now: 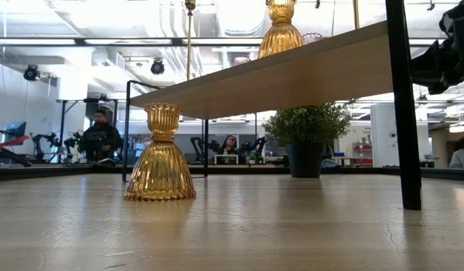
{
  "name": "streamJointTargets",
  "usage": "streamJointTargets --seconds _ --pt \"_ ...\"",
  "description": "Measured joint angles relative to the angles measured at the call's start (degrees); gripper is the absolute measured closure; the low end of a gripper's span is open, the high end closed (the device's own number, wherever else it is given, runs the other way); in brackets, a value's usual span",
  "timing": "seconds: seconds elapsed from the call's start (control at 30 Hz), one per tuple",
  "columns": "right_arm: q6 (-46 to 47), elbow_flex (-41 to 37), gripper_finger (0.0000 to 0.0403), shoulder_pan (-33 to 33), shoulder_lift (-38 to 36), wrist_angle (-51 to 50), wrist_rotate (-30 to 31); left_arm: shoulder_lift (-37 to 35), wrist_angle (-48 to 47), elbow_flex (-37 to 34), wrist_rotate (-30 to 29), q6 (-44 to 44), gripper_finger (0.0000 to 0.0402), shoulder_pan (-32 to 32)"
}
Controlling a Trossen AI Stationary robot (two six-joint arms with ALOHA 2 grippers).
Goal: Pick & Place candle stick holders
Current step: Put the gold candle holder on the shelf
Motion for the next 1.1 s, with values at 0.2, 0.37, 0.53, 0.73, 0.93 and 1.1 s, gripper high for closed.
streamJointTargets --seconds 0.2,0.37,0.53,0.73,0.93,1.1 --pt "-0.1 0.0 0.0394 0.0 0.0 0.0 0.0 -1.7 -1.3 1.7 -0.6 -0.1 0.0385 3.0" --pt "-0.1 0.0 0.0394 0.0 0.0 0.0 0.0 -6.5 -6.0 5.9 -0.9 4.4 0.0385 8.2" --pt "0.0 0.0 0.0394 0.0 0.0 0.0 0.0 -12.2 -11.3 11.7 -5.5 13.3 0.0385 15.3" --pt "0.0 0.0 0.0394 0.0 0.0 0.0 0.0 -16.0 -11.0 18.7 -8.8 38.9 0.0385 25.2" --pt "-0.1 0.0 0.0394 0.0 0.0 0.0 0.0 -16.1 -6.8 23.7 -9.2 59.0 0.0385 35.5" --pt "0.0 0.0 0.0394 0.0 0.0 0.0 0.0 -15.4 0.7 24.1 -3.4 71.6 0.0385 44.1"
